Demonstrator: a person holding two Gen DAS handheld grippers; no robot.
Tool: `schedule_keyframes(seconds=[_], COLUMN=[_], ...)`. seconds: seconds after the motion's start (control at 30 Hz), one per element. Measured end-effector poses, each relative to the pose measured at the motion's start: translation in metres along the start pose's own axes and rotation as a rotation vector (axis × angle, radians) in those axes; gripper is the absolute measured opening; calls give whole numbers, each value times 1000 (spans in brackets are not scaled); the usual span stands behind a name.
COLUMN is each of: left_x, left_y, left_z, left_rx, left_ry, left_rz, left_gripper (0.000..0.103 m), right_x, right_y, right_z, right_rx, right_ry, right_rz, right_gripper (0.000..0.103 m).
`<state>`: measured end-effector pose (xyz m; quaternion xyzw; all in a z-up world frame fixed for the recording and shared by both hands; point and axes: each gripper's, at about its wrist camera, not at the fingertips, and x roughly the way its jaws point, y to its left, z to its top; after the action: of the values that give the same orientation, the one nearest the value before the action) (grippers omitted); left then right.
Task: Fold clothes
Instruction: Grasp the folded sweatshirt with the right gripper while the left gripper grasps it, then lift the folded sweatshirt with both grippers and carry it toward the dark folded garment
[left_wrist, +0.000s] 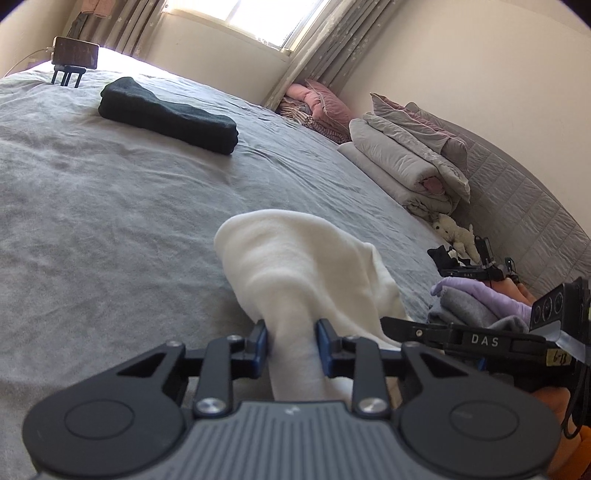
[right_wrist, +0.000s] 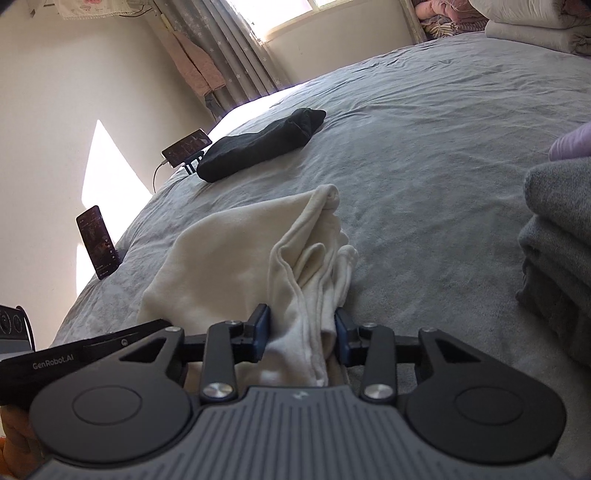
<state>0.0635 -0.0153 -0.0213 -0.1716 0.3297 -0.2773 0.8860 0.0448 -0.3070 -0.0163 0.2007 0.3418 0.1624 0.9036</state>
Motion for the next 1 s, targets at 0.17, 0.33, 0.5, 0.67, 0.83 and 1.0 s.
schedule_keyframes(seconds=[0.17,0.33,0.5,0.67,0.83,1.0], left_x=[-22,-48,-59,-49,-51,-53], left_y=[7,18,33,56,71,74], left_z=[9,14,10,-7,-19,-21], left_rx=[1,11,24,20,-38,-82], left_ry=[-30,-55,-32,82,97,106], left_rz=[8,25,56,102,65,27], left_gripper=[28,28,29,39,47,47], right_x=[4,10,20,36,38,40], right_y=[14,37,57,58,52,38], right_z=[2,2,-3,-14,-19,-20], right_rx=[-4,-37,-85,-140,-138,-23], right_ry=[4,9,38,116,136,170], right_rz=[55,107,137,105,99,143], right_gripper=[40,40,40,47,62,64])
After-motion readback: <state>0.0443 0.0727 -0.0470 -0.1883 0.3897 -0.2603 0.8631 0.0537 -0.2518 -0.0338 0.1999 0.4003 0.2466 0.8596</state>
